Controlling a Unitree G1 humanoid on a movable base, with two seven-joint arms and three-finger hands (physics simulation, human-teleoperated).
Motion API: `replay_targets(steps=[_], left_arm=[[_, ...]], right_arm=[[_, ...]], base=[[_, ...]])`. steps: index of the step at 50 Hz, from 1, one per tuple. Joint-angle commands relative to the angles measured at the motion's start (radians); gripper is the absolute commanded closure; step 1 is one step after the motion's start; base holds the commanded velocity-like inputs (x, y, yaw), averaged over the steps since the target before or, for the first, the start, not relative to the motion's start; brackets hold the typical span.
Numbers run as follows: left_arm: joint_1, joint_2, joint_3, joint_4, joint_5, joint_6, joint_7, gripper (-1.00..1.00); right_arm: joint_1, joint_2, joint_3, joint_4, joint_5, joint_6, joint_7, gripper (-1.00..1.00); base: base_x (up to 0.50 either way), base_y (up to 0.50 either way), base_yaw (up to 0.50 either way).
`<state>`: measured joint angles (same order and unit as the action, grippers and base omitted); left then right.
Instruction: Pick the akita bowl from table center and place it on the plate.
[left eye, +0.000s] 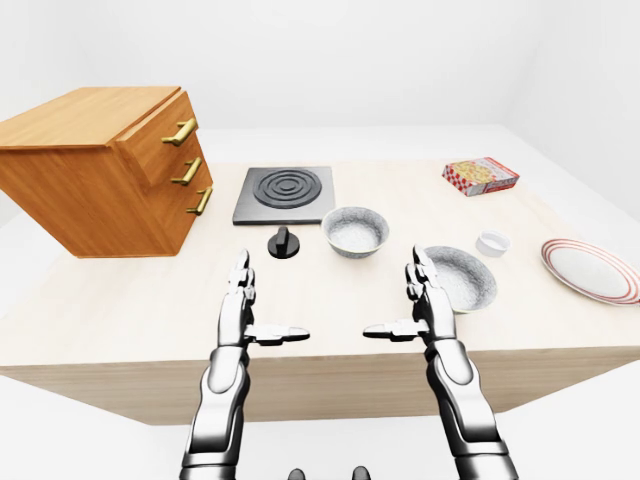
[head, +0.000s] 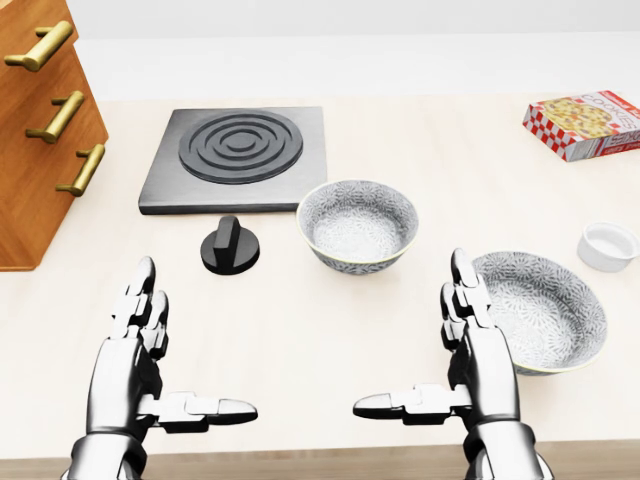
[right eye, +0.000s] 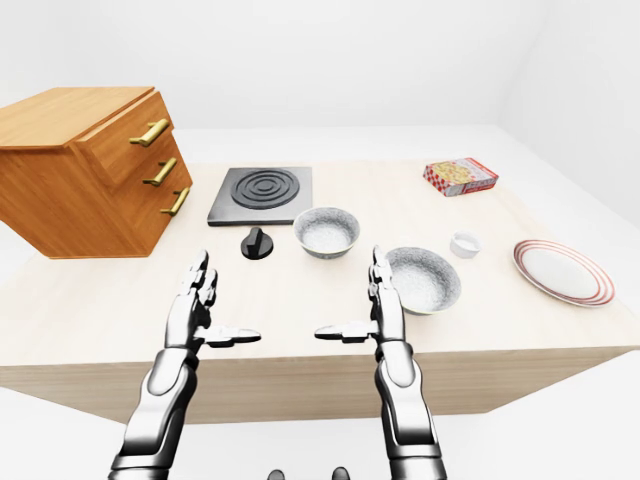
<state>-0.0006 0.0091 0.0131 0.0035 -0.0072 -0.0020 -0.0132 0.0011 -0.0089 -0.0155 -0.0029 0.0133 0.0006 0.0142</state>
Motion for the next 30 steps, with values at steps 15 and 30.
replay_targets(steps=[15,30], left_arm=[[-0.187,0.032,0.017,-0.080,0.079,0.089,-0.043,-1.00],[-0.252,0.034,0.019,-0.108,0.071,0.089,-0.041,-1.00]], right_arm=[[-0.058,-0.032,-0.042,-0.213,0.027,0.087,0.052,-1.00],[-0.129,-0.029,-0.045,-0.211,0.052,0.087,0.037,-1.00]], base=[[0.00,0.00,0.00],[-0.05,-0.15,0.00]])
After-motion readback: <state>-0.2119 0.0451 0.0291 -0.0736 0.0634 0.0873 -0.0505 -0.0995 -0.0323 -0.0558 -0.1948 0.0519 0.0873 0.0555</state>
